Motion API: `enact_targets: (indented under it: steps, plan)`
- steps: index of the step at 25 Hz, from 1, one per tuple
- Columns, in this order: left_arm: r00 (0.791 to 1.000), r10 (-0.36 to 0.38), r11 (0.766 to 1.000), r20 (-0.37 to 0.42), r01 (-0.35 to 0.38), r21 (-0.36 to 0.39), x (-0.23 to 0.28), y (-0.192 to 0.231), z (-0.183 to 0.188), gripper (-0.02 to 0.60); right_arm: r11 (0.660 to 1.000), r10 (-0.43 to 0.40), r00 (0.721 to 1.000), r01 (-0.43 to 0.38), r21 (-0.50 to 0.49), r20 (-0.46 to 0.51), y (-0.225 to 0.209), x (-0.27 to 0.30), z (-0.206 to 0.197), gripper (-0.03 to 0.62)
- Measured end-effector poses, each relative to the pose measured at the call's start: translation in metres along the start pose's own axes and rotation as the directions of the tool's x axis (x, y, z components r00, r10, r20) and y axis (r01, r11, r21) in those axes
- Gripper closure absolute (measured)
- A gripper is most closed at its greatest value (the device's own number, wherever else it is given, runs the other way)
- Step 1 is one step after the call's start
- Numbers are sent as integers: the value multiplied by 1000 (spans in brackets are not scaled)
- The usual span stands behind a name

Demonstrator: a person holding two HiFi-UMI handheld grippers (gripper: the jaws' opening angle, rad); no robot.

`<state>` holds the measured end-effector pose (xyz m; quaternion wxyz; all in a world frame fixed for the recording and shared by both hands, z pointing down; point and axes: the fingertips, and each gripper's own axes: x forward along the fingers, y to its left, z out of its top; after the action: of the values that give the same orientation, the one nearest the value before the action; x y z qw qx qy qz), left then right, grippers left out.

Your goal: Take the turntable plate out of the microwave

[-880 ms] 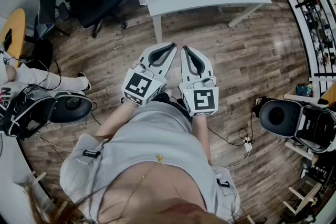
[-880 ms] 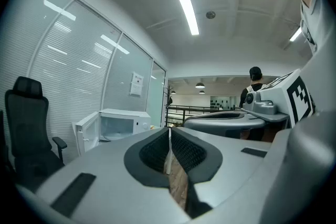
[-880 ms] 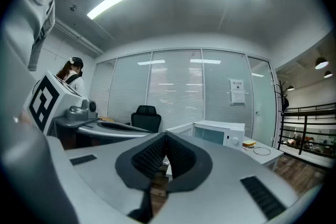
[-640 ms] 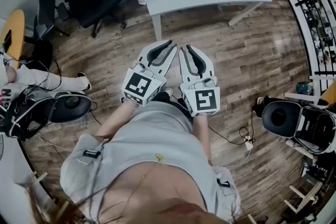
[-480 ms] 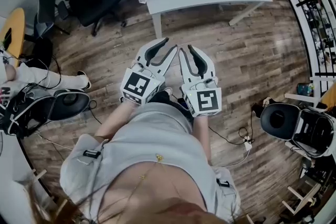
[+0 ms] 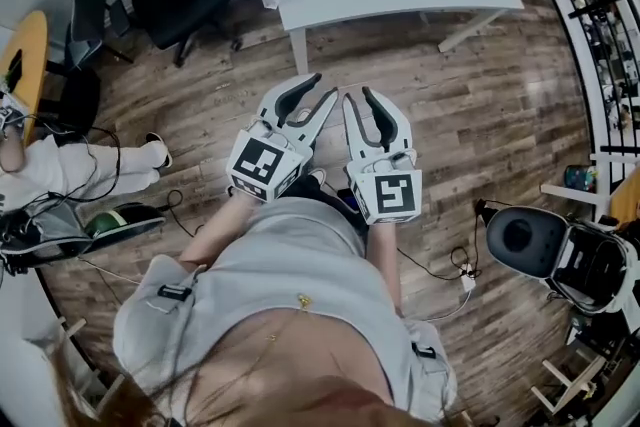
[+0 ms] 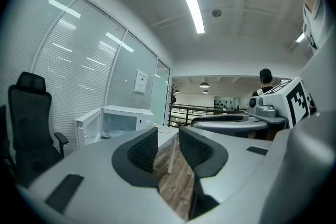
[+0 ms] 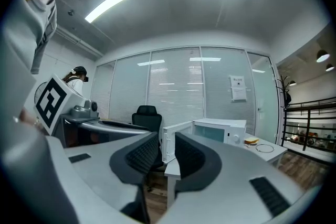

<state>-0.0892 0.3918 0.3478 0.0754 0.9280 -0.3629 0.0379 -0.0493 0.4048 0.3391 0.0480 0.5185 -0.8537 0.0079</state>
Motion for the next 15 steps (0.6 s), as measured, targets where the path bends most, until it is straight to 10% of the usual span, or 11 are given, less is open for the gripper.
enact_targets:
  steps: [15]
  plan:
    - [999, -41, 999, -1, 41, 3, 87, 56, 18, 456, 1000, -10, 1000, 10, -3, 20, -60, 79, 10, 490]
